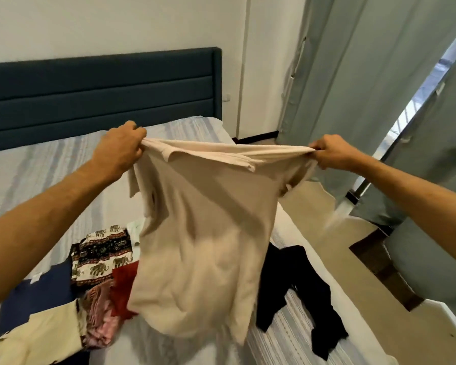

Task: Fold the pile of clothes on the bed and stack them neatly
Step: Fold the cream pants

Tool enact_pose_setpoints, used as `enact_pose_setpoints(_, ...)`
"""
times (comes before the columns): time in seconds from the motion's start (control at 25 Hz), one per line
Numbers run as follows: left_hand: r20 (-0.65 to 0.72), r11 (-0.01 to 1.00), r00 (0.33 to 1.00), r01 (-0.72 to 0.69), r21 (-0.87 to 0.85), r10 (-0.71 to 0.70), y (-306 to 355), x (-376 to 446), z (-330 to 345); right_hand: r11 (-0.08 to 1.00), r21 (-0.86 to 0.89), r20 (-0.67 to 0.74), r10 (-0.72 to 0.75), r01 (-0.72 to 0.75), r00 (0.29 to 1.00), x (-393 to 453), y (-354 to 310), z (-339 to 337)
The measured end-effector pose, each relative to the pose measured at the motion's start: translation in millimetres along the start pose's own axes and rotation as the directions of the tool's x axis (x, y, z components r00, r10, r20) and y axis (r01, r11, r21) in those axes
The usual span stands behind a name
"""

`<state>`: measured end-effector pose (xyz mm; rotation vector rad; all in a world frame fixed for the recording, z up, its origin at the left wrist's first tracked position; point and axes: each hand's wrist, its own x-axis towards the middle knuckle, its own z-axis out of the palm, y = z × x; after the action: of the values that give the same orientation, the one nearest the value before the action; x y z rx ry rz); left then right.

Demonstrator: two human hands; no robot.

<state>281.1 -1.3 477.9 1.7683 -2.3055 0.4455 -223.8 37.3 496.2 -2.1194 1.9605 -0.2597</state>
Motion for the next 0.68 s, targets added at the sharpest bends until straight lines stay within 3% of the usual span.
enact_pose_setpoints(0.16,-0.090,0.997,0.992,0.083,-0.008,-0.083,-13.4,30.7,-2.9,0.997,0.076,-0.179,-0.014,0.028,0.984,24.7,10.5,-9.5)
enact_pose_setpoints(0.36,-0.194,0.974,0.981,-0.039,-0.222,-0.005,-22.3,-13.2,-25.6,0.987,0.056,-0.384,-0.119,0.152,0.916,-33.1,6.3,-6.7)
enact_pose_setpoints(0.52,-0.186,0.943,0.976,-0.162,-0.290,0.110,-21.2,-119.6,-8.3,0.970,-0.176,-0.276,-0.212,0.168,0.938,-132.4,14.4,49.2)
enact_pose_setpoints(0.68,-0.048,0.864,0.894,-0.442,-0.242,0.444,-18.6,-251.3,69.1,0.869,-0.451,-0.111,-0.279,0.202,0.954,-237.1,14.5,158.1)
